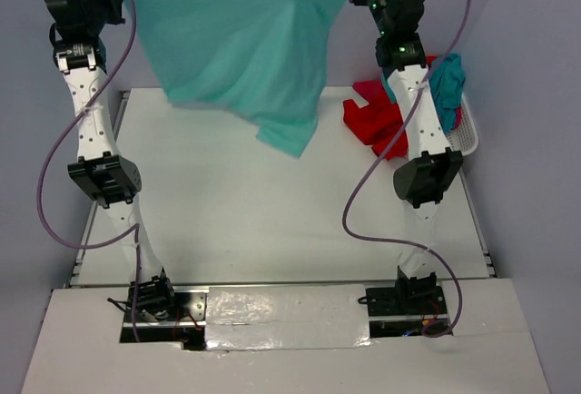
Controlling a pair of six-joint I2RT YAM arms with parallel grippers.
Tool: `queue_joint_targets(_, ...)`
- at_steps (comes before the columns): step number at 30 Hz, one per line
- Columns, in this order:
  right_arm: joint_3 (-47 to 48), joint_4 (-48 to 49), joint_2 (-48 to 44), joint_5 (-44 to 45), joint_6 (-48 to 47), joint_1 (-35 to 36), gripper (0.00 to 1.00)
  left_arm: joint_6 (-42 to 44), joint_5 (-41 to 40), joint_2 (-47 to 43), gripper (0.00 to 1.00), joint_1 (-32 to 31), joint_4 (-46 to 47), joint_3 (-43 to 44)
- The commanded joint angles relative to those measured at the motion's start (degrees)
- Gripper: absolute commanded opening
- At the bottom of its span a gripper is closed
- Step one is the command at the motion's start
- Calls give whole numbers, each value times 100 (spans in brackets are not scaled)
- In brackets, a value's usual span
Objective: Fold and stack the t-shirts
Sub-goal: Flatten out the tshirt
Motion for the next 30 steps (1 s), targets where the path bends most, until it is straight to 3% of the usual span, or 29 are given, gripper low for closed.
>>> queue_joint_targets(1, -163, 1482, -1211, 489, -479, -59, 0, -2, 312, -691, 0, 52, 1068, 196)
queue_joint_targets(4, -40, 861, -1283, 244, -779, -59, 0, -20, 646, -841, 0, 17, 885, 109)
queue_joint_targets(6, -556, 779, -1493, 25, -780, -7, 0, 85, 883, -1007, 0, 16, 595, -180)
queue_joint_targets(9, -2887, 1303, -2457, -143, -833, 81, 0, 506, 1181, -1385, 0, 8, 156, -1021)
queue_joint_targets(12, -4167, 1447, -3031, -258, -868, 108, 0, 1139, 1410, -1850, 0, 8, -510, -2119)
queue_joint_targets(16, -6655, 1272, -4296, -372, -938, 134, 0, 2123, 1578, -2545, 0, 16, -1619, -3764)
queue_joint_targets(17, -7033, 1167, -4533, -355, -938, 212, 0, 2577, 1561, -2816, 0, 8, -1899, -4064)
queue_joint_targets(22, -9106, 193, -6210, -223, -860, 441, 0, 3293, 991, -3573, 0, 113, -3323, -6181)
queue_joint_targets(27, -10366, -599, -7311, -223, -421, 897, 0, 3733, 357, -4040, 0, 183, -3985, -7956)
queue_joint_targets(30, -11008, -645, -7488, -266, 132, 1109, 0, 3856, 6, -4199, 0, 271, -3994, -8827)
